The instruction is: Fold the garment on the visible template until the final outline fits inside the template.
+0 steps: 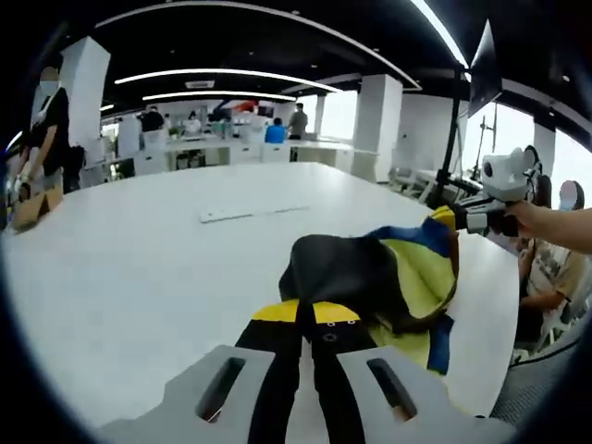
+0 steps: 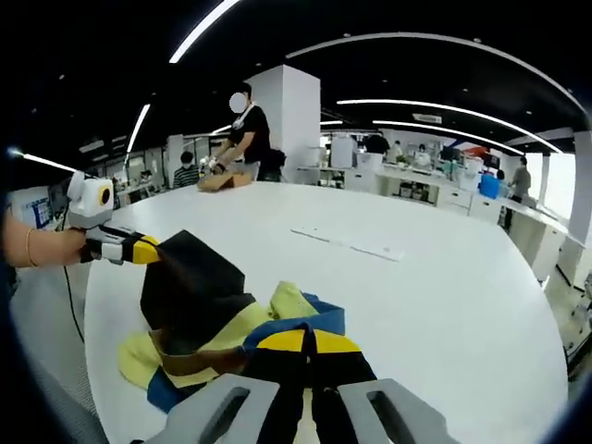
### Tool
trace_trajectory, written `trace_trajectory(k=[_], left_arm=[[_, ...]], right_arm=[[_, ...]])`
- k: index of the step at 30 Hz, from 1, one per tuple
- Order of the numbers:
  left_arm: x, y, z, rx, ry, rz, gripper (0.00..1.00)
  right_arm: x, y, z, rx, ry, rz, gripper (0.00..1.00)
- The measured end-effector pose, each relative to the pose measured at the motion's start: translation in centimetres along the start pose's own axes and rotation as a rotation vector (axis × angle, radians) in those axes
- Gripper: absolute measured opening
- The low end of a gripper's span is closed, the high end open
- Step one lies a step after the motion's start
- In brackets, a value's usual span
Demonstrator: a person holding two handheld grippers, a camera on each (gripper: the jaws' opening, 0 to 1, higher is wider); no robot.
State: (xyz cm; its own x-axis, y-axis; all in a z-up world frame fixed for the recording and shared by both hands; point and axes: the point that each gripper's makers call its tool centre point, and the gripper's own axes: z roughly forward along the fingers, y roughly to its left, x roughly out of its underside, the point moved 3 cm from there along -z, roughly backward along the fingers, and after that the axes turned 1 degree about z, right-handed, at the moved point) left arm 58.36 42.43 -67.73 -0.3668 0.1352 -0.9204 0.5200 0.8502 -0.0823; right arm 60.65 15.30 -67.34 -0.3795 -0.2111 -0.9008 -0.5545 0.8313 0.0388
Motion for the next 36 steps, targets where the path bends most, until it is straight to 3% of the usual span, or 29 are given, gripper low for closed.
trace_trajectory(k=[11, 17, 36], left_arm=[[0.2, 2.5, -1.9, -0.061, -0.005, -0.018, 0.0], [0.9, 3.6, -2.8, -0.093, 0.008, -0.021, 0.0], [4.9, 6.1, -4.3, -0.169, 0.126, 0.008, 0.0]], right_arm=[[0.8, -2.0, -1.2, 0.075, 0.049, 0.151, 0.0], [0.9, -2.8, -1.6, 0.097, 0.065, 0.166, 0.0], [2.8, -4.8, -2.1, 0.152, 0.137, 0.209, 0.0]])
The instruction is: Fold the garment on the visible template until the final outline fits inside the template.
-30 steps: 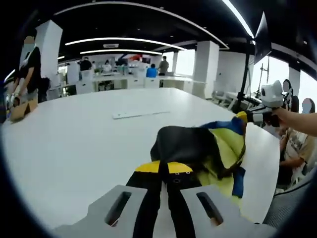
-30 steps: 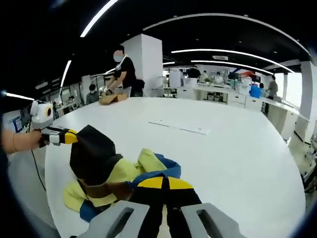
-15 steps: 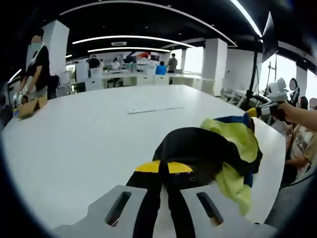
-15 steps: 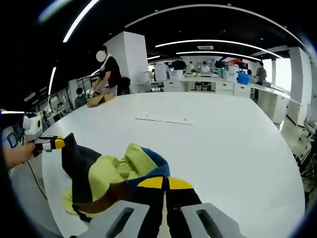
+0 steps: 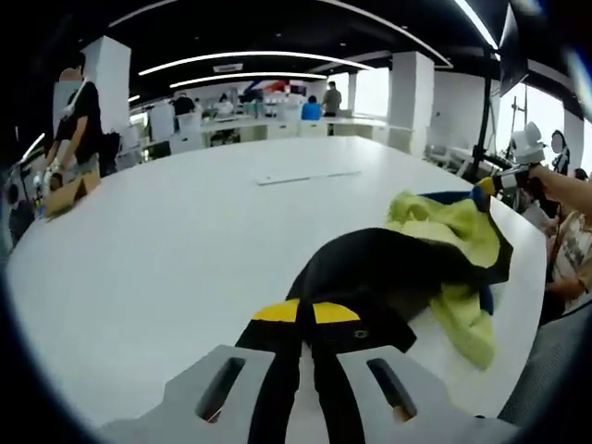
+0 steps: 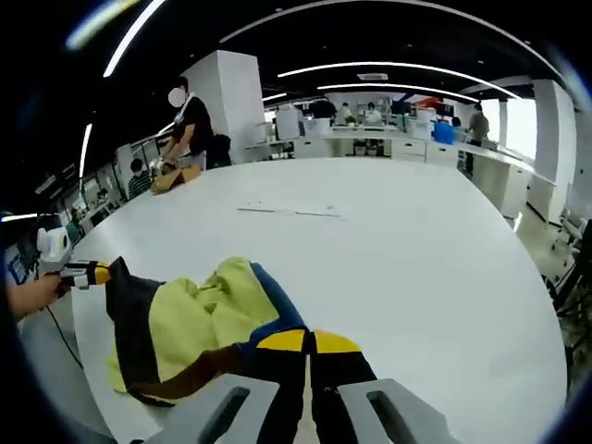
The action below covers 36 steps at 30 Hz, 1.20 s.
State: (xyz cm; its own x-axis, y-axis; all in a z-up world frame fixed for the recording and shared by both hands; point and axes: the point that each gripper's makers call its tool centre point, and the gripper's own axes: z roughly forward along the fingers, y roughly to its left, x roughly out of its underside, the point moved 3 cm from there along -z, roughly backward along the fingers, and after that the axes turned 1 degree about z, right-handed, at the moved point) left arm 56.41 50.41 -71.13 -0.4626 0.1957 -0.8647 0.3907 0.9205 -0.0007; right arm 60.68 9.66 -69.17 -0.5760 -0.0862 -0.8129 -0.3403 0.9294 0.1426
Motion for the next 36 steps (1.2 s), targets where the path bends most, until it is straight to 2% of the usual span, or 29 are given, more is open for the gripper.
trace_trajectory(k=[7, 10, 18, 25, 29, 31, 36], left_arm=[[0.3, -0.1, 0.1, -0.006, 0.001, 0.002, 0.0], [0.5, -0.1, 0.1, -0.024, 0.014, 0.026, 0.03], [-0.9, -0.8, -0.7, -0.014, -0.05, 0.068, 0.28], [-2.3, -3.4, -0.8, 0.071, -0.114, 0.108, 0.41], [-2.4, -5.5, -0.8, 0.141, -0.126, 0.151, 0.44], [-2.6, -7.3, -0.8, 0.197, -0.14, 0.177, 0.45], [-2.7, -10.4, -0.7, 0.285, -0.137, 0.237, 0.45]], right_arm=[[0.1, 0.3, 0.0, -0.008, -0.001, -0.002, 0.0], [0.1, 0.4, 0.0, -0.013, -0.004, -0.007, 0.0], [0.1, 0.7, 0.0, -0.026, -0.001, -0.016, 0.0], [0.1, 0.9, -0.1, -0.035, 0.001, -0.003, 0.0], [0.1, 1.0, -0.1, -0.037, 0.002, 0.0, 0.0], [0.1, 1.1, -0.1, -0.039, 0.003, 0.003, 0.0], [0.2, 1.1, -0.1, -0.039, 0.007, 0.003, 0.0]])
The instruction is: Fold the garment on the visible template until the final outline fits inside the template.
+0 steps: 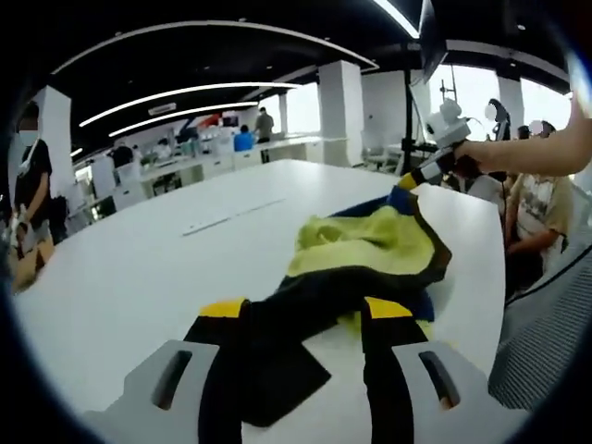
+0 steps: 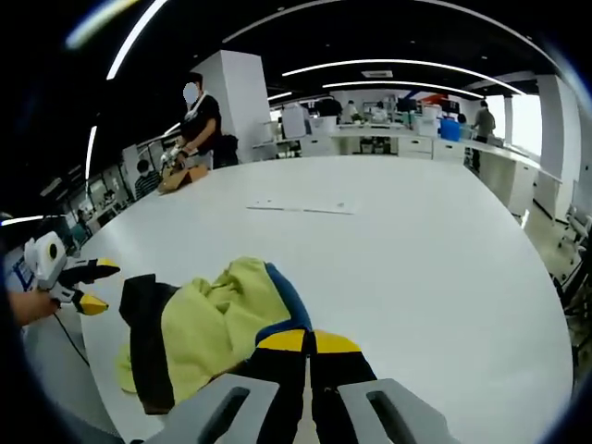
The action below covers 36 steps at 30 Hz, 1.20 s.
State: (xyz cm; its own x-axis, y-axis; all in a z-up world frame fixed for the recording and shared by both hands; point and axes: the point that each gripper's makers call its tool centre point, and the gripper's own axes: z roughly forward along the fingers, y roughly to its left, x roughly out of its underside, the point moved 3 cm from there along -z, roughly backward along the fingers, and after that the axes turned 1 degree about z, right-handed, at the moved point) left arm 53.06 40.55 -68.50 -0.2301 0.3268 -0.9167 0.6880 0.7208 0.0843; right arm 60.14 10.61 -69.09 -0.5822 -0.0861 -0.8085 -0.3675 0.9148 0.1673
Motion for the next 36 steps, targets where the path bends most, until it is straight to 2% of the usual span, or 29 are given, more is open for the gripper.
trace_trajectory(k=[6, 11, 21, 25, 32, 36], left_arm=[[-0.2, -2.9, 1.7, 0.08, 0.017, 0.061, 0.44], [-0.5, -5.3, 2.7, 0.149, 0.013, 0.076, 0.44], [-0.3, -9.8, 4.3, 0.271, 0.036, 0.209, 0.42], [0.3, -10.6, 5.2, 0.297, 0.053, 0.218, 0.4], [1.8, -11.3, 6.2, 0.316, 0.12, 0.31, 0.34], [2.2, -11.2, 6.7, 0.314, 0.138, 0.34, 0.3]], right_arm=[[0.1, 0.0, 0.0, -0.003, 0.005, 0.0, 0.0], [0.2, 0.0, 0.0, -0.004, 0.016, 0.0, 0.0], [0.5, -0.1, 0.1, -0.006, 0.029, 0.003, 0.0], [0.6, -0.1, 0.1, -0.006, 0.034, 0.007, 0.0], [0.7, -0.4, 0.2, 0.0, 0.043, 0.014, 0.0], [0.8, -0.5, 0.4, 0.0, 0.048, 0.012, 0.0]])
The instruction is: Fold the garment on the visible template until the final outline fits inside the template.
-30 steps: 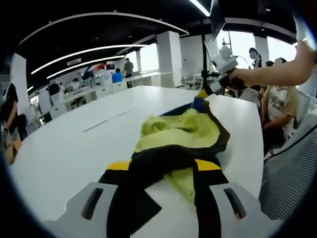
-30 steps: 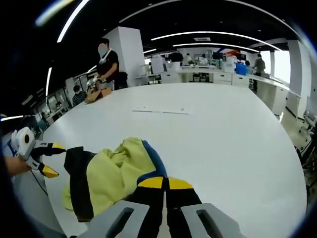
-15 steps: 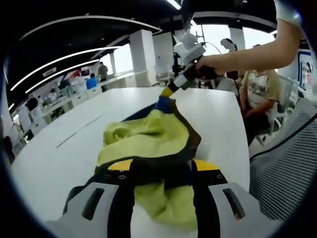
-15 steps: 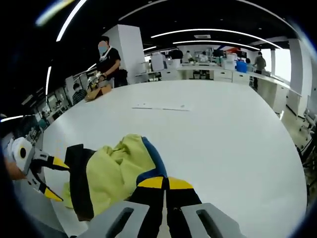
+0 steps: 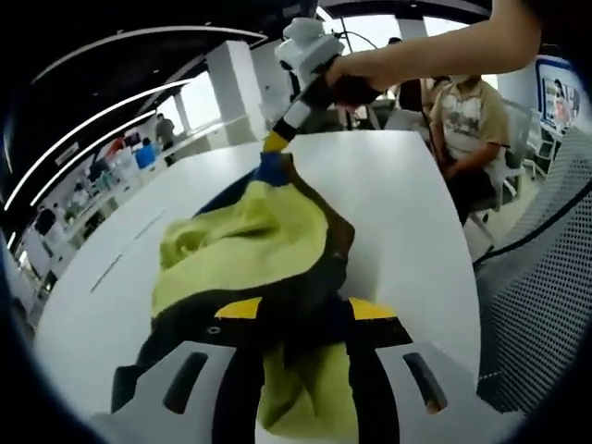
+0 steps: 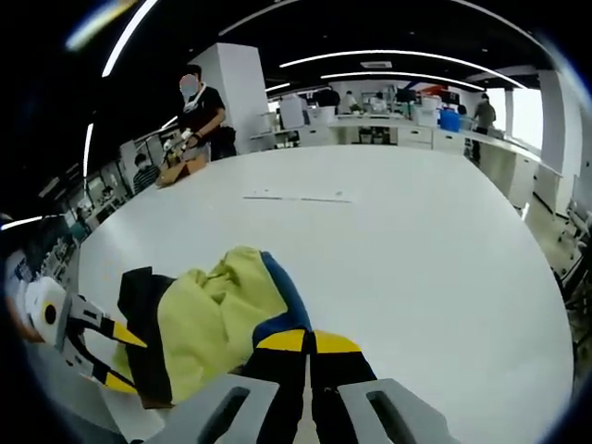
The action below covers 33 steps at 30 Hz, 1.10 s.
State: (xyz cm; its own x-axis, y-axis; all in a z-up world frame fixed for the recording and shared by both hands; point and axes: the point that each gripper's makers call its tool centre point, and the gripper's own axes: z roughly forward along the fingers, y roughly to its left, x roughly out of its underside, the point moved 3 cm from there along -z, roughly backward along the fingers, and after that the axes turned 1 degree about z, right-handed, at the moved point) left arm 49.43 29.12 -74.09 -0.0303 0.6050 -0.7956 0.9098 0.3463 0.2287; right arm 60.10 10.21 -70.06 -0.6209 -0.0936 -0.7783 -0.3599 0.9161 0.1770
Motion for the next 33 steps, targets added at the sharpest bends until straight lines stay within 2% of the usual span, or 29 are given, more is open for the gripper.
trace_trajectory(k=[2, 7, 8, 10, 12, 14, 17, 20, 23, 33], left_arm=[[0.3, 0.2, 0.3, -0.007, 0.015, 0.009, 0.27], [0.3, 1.1, 0.4, -0.023, 0.017, -0.069, 0.14], [0.3, 1.1, 0.4, -0.019, 0.018, -0.087, 0.11], [0.0, 1.0, 0.5, 0.002, -0.01, -0.176, 0.0], [-0.1, 1.5, 0.4, -0.018, -0.015, -0.179, 0.0], [-0.3, 1.6, 0.3, -0.015, -0.036, -0.234, 0.0], [-0.4, 1.9, 0.1, -0.018, -0.047, -0.267, 0.0], [-0.9, 2.4, -0.4, -0.027, -0.068, -0.289, 0.0], [-1.6, 3.0, -0.8, -0.036, -0.096, -0.353, 0.0], [-4.1, 6.9, -3.3, -0.106, -0.184, -0.374, 0.0]], right_arm=[[0.0, -0.1, 0.1, 0.0, 0.002, 0.003, 0.0], [0.1, -0.1, 0.2, 0.003, 0.008, 0.0, 0.0], [0.1, -0.1, 0.2, 0.003, 0.009, -0.001, 0.0], [0.1, -0.1, 0.3, 0.002, 0.01, -0.002, 0.0], [0.2, -0.1, 0.4, 0.0, 0.011, -0.002, 0.0], [0.2, -0.1, 0.4, -0.001, 0.009, 0.003, 0.0], [0.2, -0.1, 0.4, -0.002, 0.009, 0.004, 0.0], [0.1, -0.1, 0.3, -0.009, 0.004, 0.0, 0.0], [-0.1, 0.1, 0.1, -0.018, -0.004, -0.009, 0.0], [-2.0, 0.4, -0.5, -0.041, -0.056, -0.023, 0.0]])
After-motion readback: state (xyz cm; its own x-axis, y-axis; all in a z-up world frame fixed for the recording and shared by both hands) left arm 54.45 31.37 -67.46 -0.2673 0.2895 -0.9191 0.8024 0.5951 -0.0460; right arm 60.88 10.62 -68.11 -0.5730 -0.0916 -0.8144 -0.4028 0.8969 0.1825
